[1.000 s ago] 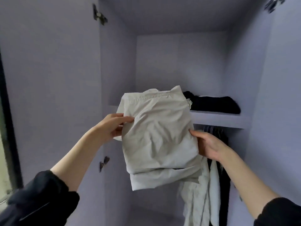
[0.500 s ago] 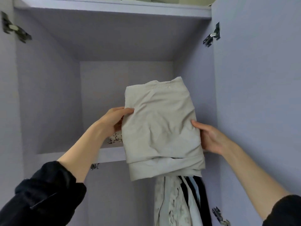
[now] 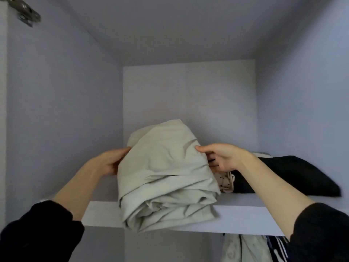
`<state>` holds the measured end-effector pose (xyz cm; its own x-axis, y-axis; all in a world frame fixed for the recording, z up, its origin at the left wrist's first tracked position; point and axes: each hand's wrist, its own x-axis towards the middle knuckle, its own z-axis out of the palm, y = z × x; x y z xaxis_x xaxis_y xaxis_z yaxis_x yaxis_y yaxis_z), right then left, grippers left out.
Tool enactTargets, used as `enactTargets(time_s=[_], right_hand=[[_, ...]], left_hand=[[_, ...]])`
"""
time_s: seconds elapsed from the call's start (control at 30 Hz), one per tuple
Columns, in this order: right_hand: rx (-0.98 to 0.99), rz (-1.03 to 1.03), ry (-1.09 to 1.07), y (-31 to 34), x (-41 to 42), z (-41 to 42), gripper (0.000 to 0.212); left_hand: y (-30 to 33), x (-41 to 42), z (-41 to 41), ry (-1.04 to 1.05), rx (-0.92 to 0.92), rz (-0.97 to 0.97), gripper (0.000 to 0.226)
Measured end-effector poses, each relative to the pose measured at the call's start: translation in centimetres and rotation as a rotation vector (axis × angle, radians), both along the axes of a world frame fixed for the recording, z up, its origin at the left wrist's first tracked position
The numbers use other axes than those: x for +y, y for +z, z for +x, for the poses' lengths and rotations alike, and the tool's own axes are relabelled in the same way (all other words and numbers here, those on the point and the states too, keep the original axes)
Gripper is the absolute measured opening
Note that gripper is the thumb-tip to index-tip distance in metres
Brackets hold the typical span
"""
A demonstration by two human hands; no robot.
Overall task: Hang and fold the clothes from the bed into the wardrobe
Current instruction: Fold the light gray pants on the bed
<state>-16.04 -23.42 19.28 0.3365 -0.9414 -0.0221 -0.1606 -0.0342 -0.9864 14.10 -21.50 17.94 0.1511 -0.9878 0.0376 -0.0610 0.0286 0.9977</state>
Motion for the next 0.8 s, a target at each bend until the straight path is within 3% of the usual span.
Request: enactTargets(time_s=[0.13, 0.27, 0.4, 0.5, 0.6, 0.7, 0.8], right_hand=[[0.110, -0.026, 0.106, -0.4, -2.1, 3.6, 0.025], [0.168, -0.221, 0.104, -0.6, -2.1, 5.2, 0.035], [0.383, -0.577, 0.201, -1.3, -0.3, 6.9, 0.030], [0.655, -0.764, 0.326, -1.8, 1.2, 9.4, 0.047], [0.965, -0.773, 0.436, -1.9, 1.7, 11.8, 0.057], [1.060, -0.698, 0.511, -2.0, 1.6, 14.2, 0.053], [1.092, -0.624, 0.536, -2.4, 0.1, 17.2, 0.053]], left_hand=[[-0.5, -0.2, 3.7, 0.135, -0.127, 0.069, 0.025], [-1.3, -0.6, 6.1, 0.328, -0.457, 0.019, 0.018], [-0.8, -0.5, 7.2, 0.231, -0.552, 0.075, 0.013], [0.3, 0.2, 7.0, 0.160, -0.688, 0.062, 0.024], [0.9, 1.5, 6.0, 0.038, -0.844, 0.035, 0.029], [0.8, 3.0, 5.7, -0.032, -1.077, 0.014, 0.038], [0.1, 4.2, 5.4, -0.047, -1.199, -0.045, 0.039]])
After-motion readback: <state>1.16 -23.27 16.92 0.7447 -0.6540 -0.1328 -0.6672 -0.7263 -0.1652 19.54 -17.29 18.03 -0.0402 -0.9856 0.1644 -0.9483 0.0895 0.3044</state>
